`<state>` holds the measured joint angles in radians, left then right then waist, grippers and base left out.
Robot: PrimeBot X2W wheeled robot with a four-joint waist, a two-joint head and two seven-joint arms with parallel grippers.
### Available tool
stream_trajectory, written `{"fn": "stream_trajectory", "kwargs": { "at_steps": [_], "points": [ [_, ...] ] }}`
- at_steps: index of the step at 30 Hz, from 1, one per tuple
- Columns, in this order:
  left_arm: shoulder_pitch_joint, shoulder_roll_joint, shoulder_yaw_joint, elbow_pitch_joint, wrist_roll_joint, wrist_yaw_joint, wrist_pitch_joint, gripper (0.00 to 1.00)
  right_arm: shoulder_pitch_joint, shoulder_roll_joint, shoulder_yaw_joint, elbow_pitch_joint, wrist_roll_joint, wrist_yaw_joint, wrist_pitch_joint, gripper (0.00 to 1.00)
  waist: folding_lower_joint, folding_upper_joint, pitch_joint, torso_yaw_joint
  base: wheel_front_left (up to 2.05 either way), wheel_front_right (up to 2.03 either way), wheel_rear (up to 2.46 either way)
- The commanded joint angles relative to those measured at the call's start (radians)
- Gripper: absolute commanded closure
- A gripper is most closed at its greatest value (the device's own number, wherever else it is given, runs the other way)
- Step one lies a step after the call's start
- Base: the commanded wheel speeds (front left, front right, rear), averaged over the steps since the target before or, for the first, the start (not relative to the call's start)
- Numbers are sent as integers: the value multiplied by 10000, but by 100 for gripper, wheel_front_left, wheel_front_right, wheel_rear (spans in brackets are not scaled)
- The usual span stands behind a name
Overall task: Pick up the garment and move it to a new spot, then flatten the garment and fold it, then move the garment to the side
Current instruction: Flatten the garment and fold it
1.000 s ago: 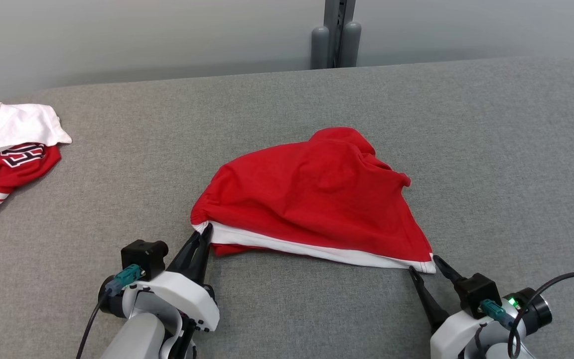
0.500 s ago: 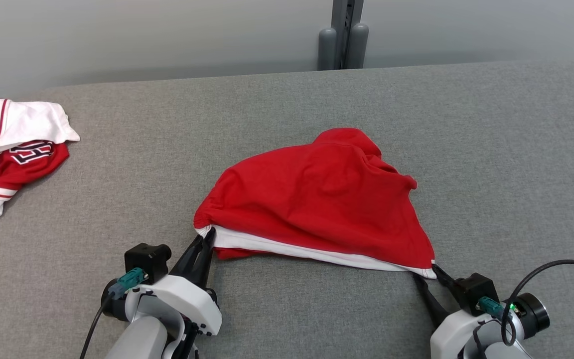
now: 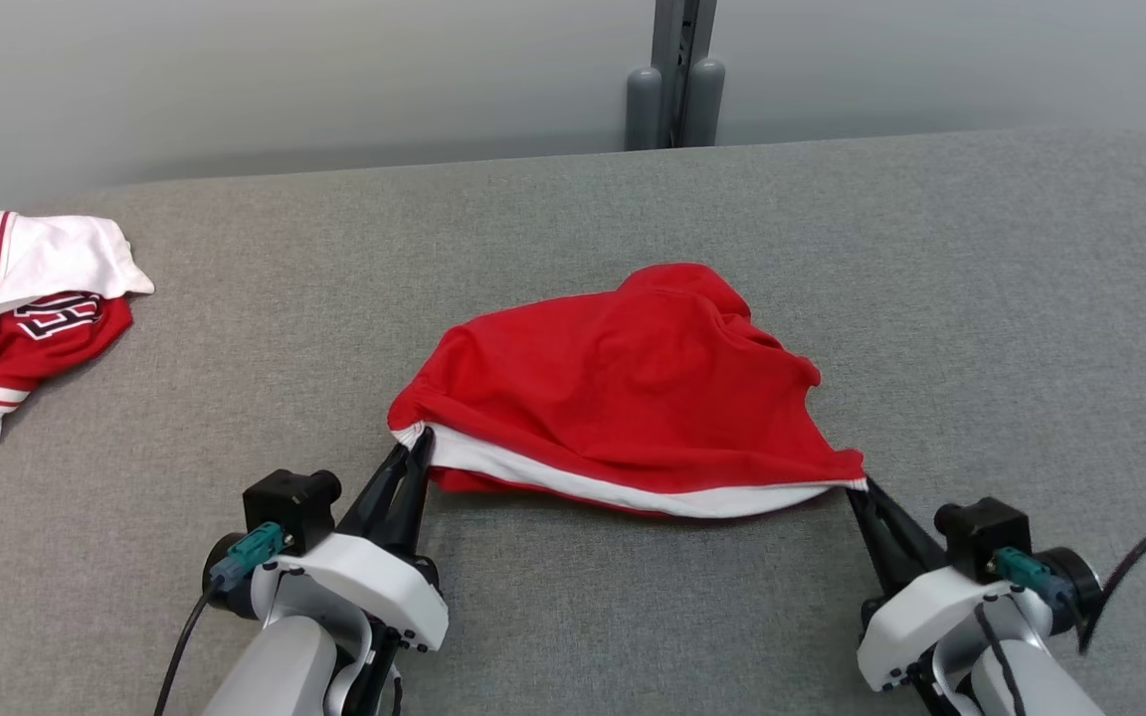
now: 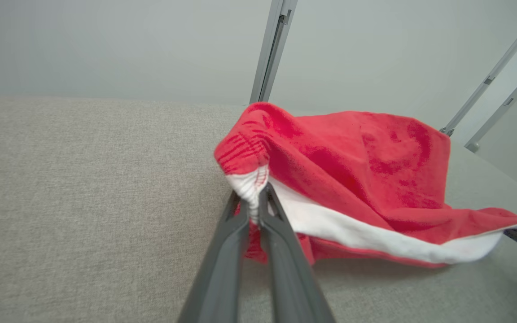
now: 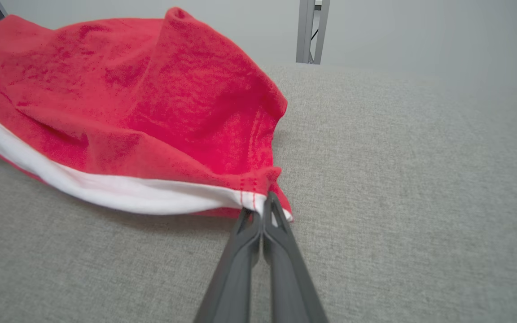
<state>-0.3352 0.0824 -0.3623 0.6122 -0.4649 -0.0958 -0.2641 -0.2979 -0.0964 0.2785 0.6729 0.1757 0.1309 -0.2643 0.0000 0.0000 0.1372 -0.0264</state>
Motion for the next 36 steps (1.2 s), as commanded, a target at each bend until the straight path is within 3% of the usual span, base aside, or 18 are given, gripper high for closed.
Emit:
{"fn": "stream_trajectory", "kwargs": {
  "at_steps": [1,7,13,21,26,31,36],
  "points": [
    [74,52,56,-242,77,-11,-3,100,14,-174,-80,-560,228,-3,-2,100,0,0,-79,-67,0,0,0],
    [34,57,71,-1013,-310,-178,5,100,-4,-492,-327,-2251,873,-3,-3,100,0,0,-357,-184,0,0,0],
    [192,362,44,-2722,-817,-264,208,100,191,-854,-895,-4241,1338,-3,-2,100,0,0,-787,-290,0,0,0],
    [225,1023,154,-5971,-1830,-300,1714,100,366,-1189,-1641,-6579,1767,-3,6,100,0,0,-1255,-354,0,0,0],
    [-427,1483,221,-7609,-1936,-54,2936,100,57,-1325,-2029,-7880,2018,-1,445,100,0,0,-1314,-412,0,0,0],
    [-1599,1764,34,-7985,-1888,-2,4105,100,-657,-1352,-2152,-8303,2073,-1,1077,100,0,0,-903,-516,0,0,0],
    [-3413,1745,-129,-7024,-1975,-85,4999,100,-2238,-1513,-1504,-7468,2074,-1,1502,100,0,0,128,-729,0,0,0]
  ]
}}
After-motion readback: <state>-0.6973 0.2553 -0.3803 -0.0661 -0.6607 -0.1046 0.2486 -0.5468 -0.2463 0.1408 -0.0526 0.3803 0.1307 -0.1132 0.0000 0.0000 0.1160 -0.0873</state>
